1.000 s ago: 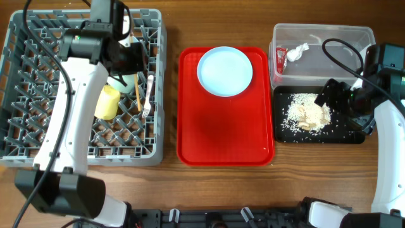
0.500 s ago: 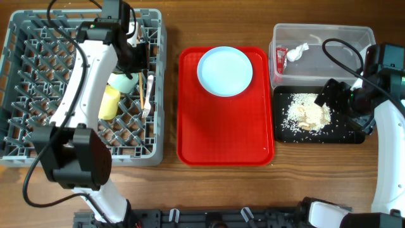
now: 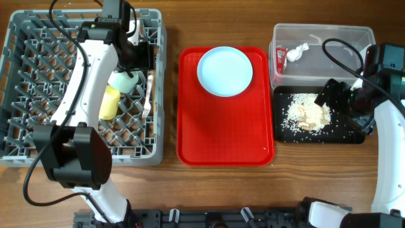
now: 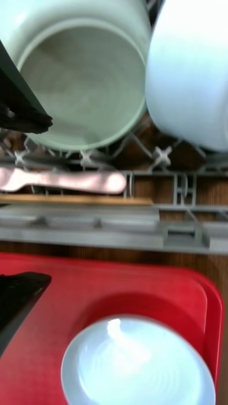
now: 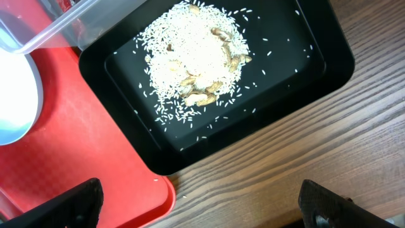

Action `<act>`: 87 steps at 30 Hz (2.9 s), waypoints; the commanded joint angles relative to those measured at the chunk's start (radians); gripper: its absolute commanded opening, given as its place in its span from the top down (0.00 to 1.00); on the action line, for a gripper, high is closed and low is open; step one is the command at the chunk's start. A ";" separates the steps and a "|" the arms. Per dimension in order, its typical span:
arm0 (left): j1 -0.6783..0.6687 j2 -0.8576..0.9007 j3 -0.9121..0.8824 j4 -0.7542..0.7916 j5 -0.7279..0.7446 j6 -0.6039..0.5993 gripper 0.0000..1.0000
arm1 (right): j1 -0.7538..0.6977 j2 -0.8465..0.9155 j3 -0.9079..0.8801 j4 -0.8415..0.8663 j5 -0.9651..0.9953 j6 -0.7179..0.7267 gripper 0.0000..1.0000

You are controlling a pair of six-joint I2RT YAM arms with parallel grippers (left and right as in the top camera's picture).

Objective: Sort waste into correct bins and load items into the dishwasher rack
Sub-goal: 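Carry the chopstick to the rack and stand it upright with left gripper, then grasp the edge of the light-blue plate with left gripper, then lift the plate and stand it upright in the rack with left gripper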

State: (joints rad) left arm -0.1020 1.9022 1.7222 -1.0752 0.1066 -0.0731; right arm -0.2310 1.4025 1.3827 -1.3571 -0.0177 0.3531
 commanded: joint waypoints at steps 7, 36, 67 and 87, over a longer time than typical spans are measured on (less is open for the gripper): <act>-0.211 0.017 -0.002 0.107 0.061 -0.013 0.21 | -0.003 -0.002 0.003 0.006 -0.002 -0.012 0.00; -0.614 0.351 -0.002 0.420 -0.049 -0.009 0.23 | -0.003 -0.002 0.003 0.007 -0.002 -0.013 0.00; -0.607 0.241 0.001 0.293 -0.056 -0.082 0.96 | -0.003 -0.002 0.003 0.010 -0.002 -0.013 0.00; -0.307 -0.233 0.001 0.277 0.224 -0.100 0.96 | -0.003 -0.002 0.003 0.009 -0.002 -0.013 0.00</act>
State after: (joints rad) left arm -0.5076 1.7203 1.7233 -0.7979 0.1436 -0.1635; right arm -0.2310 1.4025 1.3827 -1.3495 -0.0177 0.3531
